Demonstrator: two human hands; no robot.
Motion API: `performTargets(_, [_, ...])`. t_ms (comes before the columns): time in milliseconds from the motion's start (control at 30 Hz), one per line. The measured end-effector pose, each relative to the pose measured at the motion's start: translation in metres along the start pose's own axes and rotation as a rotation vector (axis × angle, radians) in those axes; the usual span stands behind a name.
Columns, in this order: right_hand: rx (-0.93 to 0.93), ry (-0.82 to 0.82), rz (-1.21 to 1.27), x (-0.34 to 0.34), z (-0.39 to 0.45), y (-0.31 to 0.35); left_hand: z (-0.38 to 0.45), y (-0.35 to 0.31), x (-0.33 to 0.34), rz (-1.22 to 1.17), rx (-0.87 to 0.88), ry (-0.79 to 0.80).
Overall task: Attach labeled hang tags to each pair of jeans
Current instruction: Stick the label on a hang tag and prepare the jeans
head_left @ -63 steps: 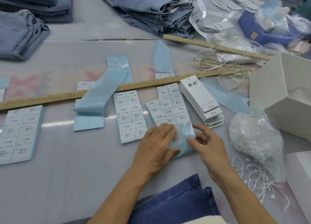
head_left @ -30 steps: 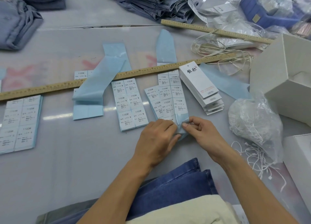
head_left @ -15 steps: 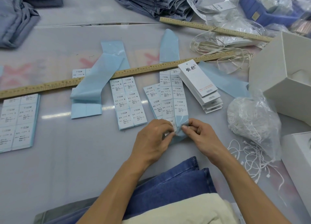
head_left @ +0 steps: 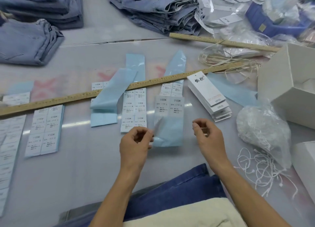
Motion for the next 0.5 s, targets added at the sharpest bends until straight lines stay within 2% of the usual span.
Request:
performTargets(67, [-0.16,-0.014,-0.127,0.008,-0.007,0.02,-0.005,-0.001,0.017,0.079,0.047,0.043])
performTargets(100, [-0.182,0.019,-0.151,0.017,-0.011,0.022,-0.007,-0.004,0.022,0.135,0.084,0.056])
performTargets(133, [-0.149,0.054,-0.13,0.024,-0.014,0.021,-0.007,-0.006,0.026,0.192,0.122,0.063])
performTargets(233, [0.066,0.13,0.189,0.034,-0.019,0.004,-0.01,-0.01,0.028,0.304,0.215,0.056])
performTargets(300, [0.091,0.216,0.225,0.039,-0.02,0.0,-0.009,-0.004,0.026,0.286,0.196,0.047])
performTargets(400, [0.027,0.284,-0.038,0.047,-0.018,-0.003,-0.005,0.005,0.024,0.232,0.12,0.03])
performTargets(500, [-0.016,0.238,-0.233,0.045,-0.014,-0.004,0.004,0.002,-0.004,0.119,0.063,-0.142])
Point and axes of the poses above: each hand's wrist, its own z-axis towards the middle knuckle, its own x-axis out of the palm, y = z × x, the point moved 9 cm from there along z, towards the middle knuckle, and after that the axes turned 6 degrees about -z, right-handed, at the moved point
